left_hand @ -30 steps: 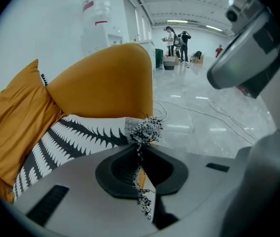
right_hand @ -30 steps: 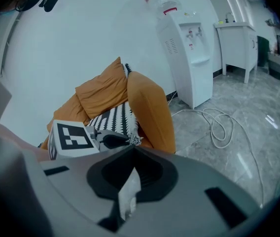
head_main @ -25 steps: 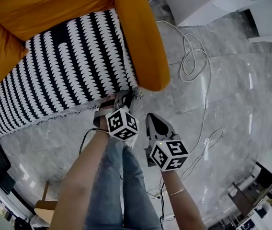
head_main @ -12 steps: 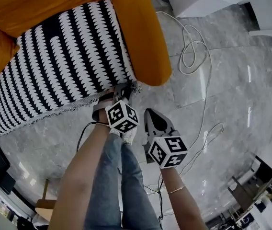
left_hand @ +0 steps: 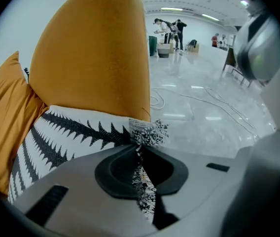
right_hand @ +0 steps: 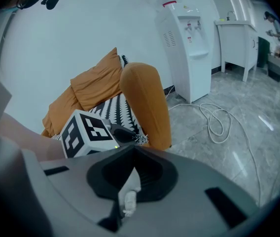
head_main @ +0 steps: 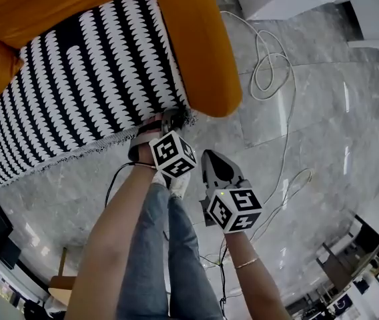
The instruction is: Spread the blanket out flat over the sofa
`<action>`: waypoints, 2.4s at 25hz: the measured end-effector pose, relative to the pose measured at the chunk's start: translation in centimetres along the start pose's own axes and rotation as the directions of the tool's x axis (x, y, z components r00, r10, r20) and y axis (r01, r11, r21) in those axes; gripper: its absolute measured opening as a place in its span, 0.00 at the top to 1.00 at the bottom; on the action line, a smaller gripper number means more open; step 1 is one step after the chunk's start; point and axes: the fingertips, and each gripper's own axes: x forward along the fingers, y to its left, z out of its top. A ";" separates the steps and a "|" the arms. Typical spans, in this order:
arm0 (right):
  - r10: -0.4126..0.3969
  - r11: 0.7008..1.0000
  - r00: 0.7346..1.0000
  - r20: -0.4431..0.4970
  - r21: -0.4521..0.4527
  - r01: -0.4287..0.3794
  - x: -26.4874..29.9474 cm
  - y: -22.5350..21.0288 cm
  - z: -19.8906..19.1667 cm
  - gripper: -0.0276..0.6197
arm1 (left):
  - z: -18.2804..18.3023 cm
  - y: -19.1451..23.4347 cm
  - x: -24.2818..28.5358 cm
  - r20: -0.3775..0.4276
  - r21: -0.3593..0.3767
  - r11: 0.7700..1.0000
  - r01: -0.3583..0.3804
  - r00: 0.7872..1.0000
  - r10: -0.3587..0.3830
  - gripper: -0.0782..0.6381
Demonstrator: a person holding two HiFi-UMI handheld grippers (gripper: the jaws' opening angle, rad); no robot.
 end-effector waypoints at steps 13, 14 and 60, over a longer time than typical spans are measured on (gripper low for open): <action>-0.020 1.000 1.000 -0.015 -0.015 0.020 -2.5 -0.2 -0.4 0.94 | 0.1 -4.3 -0.2 -0.062 -0.217 0.961 0.171 0.980 -0.188 0.73; -0.022 1.000 1.000 -0.020 -0.012 0.022 -2.1 -0.6 -0.9 0.94 | -0.4 -5.2 0.3 -0.067 -0.219 0.958 0.186 0.976 -0.205 0.73; 0.252 0.937 0.964 0.079 -0.271 -0.223 -17.3 13.4 12.7 0.94 | 4.9 0.6 -34.9 0.276 -0.714 0.699 0.035 0.932 0.235 0.87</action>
